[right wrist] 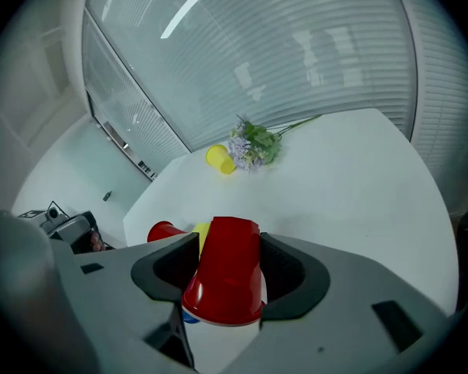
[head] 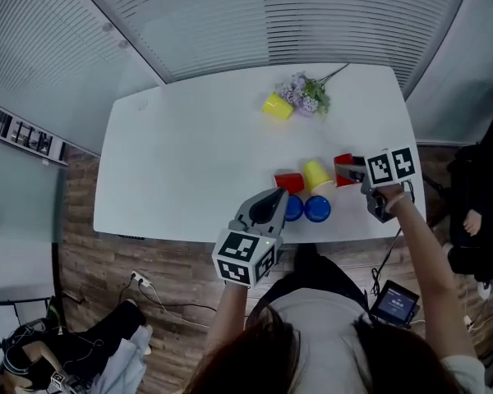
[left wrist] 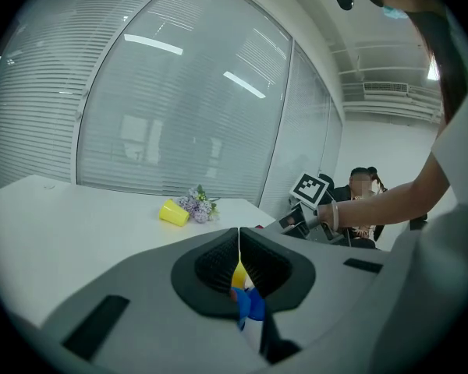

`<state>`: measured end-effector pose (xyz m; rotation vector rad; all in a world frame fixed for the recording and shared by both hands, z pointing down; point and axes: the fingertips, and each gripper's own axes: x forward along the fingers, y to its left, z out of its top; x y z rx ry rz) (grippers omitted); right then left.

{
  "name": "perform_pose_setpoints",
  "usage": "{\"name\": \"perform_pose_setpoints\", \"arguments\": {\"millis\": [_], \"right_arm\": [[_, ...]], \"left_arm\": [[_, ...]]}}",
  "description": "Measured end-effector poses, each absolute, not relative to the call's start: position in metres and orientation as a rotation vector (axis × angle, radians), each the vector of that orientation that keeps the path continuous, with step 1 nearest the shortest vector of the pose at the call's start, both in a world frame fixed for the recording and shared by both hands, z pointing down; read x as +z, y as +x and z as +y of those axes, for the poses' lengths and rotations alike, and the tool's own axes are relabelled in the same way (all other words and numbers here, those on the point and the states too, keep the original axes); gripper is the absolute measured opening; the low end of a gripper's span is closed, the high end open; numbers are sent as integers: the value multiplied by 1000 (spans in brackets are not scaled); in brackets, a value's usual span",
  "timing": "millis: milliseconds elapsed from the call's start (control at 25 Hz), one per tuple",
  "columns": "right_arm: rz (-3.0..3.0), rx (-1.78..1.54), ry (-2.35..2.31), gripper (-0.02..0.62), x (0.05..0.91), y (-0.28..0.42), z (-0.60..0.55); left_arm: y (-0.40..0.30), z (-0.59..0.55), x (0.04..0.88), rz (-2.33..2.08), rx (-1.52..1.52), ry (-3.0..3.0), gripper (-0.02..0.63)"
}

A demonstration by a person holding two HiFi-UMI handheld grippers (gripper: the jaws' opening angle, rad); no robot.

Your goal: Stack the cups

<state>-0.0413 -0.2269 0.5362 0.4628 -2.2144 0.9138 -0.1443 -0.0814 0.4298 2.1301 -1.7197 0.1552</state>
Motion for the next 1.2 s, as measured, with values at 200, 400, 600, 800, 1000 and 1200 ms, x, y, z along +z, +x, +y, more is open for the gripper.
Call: {"name": "perform_pose_setpoints", "arguments": {"millis": [200, 400, 600, 800, 1000, 1200], "right_arm": [[-2349, 801, 567, 267, 524, -34, -214], [-2501, 629, 623, 267, 514, -33, -206], [-2558, 529, 667, 267, 523, -30, -200], [-2578, 459, 702, 267, 530, -29, -194], [-2603, 355, 723, 267, 528, -25, -171], [-2612, 265, 717, 267, 536, -23, -159]], "left_arm": [[-142, -69, 428, -1730, 124, 2134, 23], [-137, -65, 432, -1730, 115, 2140, 23], [-132, -69, 435, -1728, 111, 2149, 23], [-130, -69, 435, -1718, 109, 2155, 23], [-123, -51, 430, -1701, 109, 2170, 23], [-122, -45, 431, -1690, 110, 2179, 23]]}}
